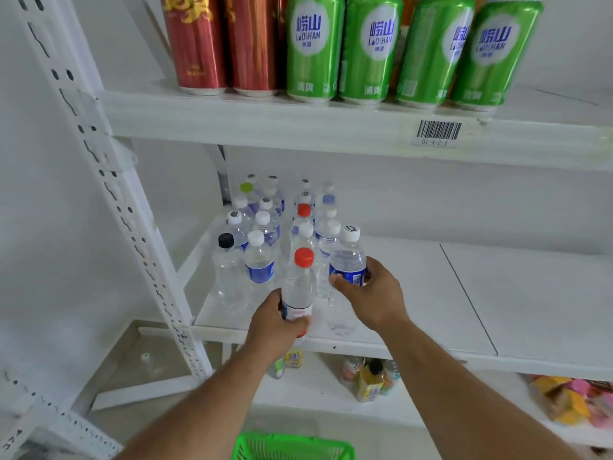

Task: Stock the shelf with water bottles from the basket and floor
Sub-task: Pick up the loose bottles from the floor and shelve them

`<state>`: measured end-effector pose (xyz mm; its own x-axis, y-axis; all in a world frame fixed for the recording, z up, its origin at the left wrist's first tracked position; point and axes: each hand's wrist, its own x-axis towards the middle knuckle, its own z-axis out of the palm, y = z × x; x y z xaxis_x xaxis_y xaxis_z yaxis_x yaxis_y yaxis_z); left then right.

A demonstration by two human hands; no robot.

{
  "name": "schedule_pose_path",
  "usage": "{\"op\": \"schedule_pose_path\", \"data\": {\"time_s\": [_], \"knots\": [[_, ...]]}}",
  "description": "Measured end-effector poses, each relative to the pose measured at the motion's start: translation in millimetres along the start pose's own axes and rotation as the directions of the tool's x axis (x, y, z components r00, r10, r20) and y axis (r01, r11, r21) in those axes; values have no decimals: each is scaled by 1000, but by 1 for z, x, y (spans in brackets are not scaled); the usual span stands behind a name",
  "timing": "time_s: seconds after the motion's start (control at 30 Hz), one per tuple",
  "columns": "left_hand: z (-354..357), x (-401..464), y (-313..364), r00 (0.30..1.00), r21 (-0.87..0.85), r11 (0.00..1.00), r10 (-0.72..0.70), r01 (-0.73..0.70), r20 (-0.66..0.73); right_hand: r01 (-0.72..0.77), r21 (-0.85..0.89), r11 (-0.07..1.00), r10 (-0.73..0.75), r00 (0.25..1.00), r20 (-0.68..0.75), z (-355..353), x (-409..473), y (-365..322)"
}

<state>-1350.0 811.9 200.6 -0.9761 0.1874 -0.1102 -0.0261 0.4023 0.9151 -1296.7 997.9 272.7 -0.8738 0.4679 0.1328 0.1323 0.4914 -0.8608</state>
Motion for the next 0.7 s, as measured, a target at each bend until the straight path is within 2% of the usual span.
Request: {"op": "schedule_pose_path", "data": {"time_s": [0.7], "knots": [[31,76,-20,999,-79,997,23,-21,27,-67,112,991,62,997,42,56,45,40]]}}
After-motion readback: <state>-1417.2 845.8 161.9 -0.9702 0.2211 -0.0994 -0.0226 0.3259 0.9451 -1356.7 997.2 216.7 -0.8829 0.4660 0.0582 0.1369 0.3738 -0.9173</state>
